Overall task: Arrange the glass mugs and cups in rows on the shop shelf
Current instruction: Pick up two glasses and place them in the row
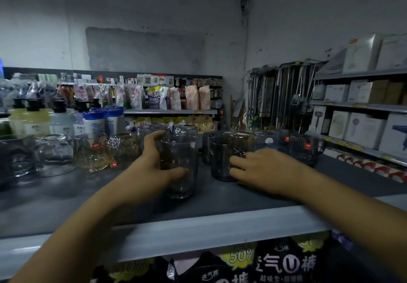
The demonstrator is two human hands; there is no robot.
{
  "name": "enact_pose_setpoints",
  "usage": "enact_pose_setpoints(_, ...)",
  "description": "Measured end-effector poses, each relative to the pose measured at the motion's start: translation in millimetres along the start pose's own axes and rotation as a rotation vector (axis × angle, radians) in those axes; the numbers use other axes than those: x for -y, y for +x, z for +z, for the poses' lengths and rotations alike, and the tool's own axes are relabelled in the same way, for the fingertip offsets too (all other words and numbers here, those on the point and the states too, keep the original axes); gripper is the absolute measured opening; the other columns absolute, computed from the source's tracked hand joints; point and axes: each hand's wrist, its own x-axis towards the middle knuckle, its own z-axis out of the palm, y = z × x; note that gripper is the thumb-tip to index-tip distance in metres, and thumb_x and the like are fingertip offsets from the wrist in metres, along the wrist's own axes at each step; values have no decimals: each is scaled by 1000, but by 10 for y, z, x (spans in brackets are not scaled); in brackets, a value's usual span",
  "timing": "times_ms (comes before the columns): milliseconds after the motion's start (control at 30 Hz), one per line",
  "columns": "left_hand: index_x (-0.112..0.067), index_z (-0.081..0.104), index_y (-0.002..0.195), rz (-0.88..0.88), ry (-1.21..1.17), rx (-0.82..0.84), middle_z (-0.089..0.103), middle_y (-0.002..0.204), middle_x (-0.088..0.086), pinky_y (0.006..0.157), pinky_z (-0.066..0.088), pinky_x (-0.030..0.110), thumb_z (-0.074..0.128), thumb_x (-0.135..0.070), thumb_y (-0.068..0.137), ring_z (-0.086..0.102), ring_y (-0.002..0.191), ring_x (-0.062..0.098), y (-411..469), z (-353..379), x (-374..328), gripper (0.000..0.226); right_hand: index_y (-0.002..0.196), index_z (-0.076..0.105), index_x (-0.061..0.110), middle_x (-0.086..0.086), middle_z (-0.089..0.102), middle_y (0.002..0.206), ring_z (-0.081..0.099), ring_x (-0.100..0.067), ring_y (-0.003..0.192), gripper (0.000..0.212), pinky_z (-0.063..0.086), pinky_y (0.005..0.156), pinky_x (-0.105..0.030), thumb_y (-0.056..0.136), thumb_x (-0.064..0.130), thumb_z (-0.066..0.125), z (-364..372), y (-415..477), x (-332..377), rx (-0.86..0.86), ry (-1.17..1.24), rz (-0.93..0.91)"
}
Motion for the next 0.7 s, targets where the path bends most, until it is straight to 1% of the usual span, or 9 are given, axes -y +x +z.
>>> enact_pose_setpoints(100, -39, 32, 143, -12, -36, 2, 69, 114, 7, 80, 62, 35, 76, -2, 83, 73, 94, 17, -35, -138, 17, 83, 114, 50, 17, -2, 54, 98, 56, -21, 57, 45, 48, 42, -38, 79, 3, 75, -49, -37, 65, 35, 44, 43)
enact_pose_setpoints(167, -40, 36, 140, 6, 33, -15, 67, 112, 0, 76, 61, 28, 83, -13, 77, 71, 94, 13, -88, -152, 19, 83, 118, 48, 20, 0, 54, 103, 60, -21, 65, 40, 51, 47, -39, 86, 7, 69, -69, -70, 102, 50, 92, 69)
enact_pose_setpoints(267, -38, 35, 140, 58, 177, -96, 62, 106, -11, 62, 54, 13, 87, -34, 69, 66, 89, 2, -138, -123, 46, 88, 118, 50, 26, 5, 56, 109, 64, -19, 81, 27, 52, 55, -39, 93, 25, 61, -107, -119, 83, 35, 229, 145)
enact_pose_setpoints(333, -36, 35, 141, 93, 254, -157, 63, 102, -10, 62, 52, 11, 86, -46, 64, 67, 85, 3, -138, -106, 82, 93, 120, 50, 30, 10, 54, 117, 64, -18, 89, 30, 49, 61, -37, 93, 30, 60, -122, -133, 75, 62, 302, 189)
enact_pose_setpoints(433, -32, 32, 142, 143, 339, -186, 64, 101, -11, 66, 48, 9, 83, -55, 61, 67, 79, 1, -115, -69, 71, 99, 132, 40, 42, 19, 47, 131, 61, -16, 94, 44, 43, 68, -33, 95, 29, 58, -120, -139, 104, 98, 456, 291)
enact_pose_setpoints(467, -31, 30, 144, 157, 370, -180, 64, 103, -10, 71, 48, 10, 82, -57, 61, 65, 79, 2, -101, -50, 53, 101, 134, 37, 46, 22, 44, 133, 60, -16, 94, 48, 45, 70, -34, 95, 26, 58, -122, -141, 109, 111, 521, 319)
enact_pose_setpoints(533, -31, 26, 145, 184, 435, -166, 63, 108, -5, 81, 51, 21, 80, -62, 63, 62, 82, 6, -65, -22, 26, 104, 130, 38, 50, 24, 42, 129, 57, -12, 92, 50, 51, 72, -38, 94, 21, 56, -119, -137, 103, 120, 636, 342)
enact_pose_setpoints(633, -34, 20, 147, 172, 557, -141, 65, 117, 5, 90, 55, 37, 71, -74, 64, 63, 90, 16, -60, -29, -11, 105, 121, 49, 47, 30, 46, 113, 53, 6, 85, 41, 44, 67, -24, 92, 20, 62, -104, -163, 84, 71, 756, 391)
enact_pose_setpoints(700, -33, 22, 146, 185, 647, -168, 60, 126, 6, 92, 55, 42, 65, -78, 66, 62, 97, 19, -115, -63, -23, 101, 113, 58, 44, 33, 54, 100, 54, 5, 75, 33, 42, 61, -21, 91, 22, 69, -63, -204, 90, -12, 830, 461)
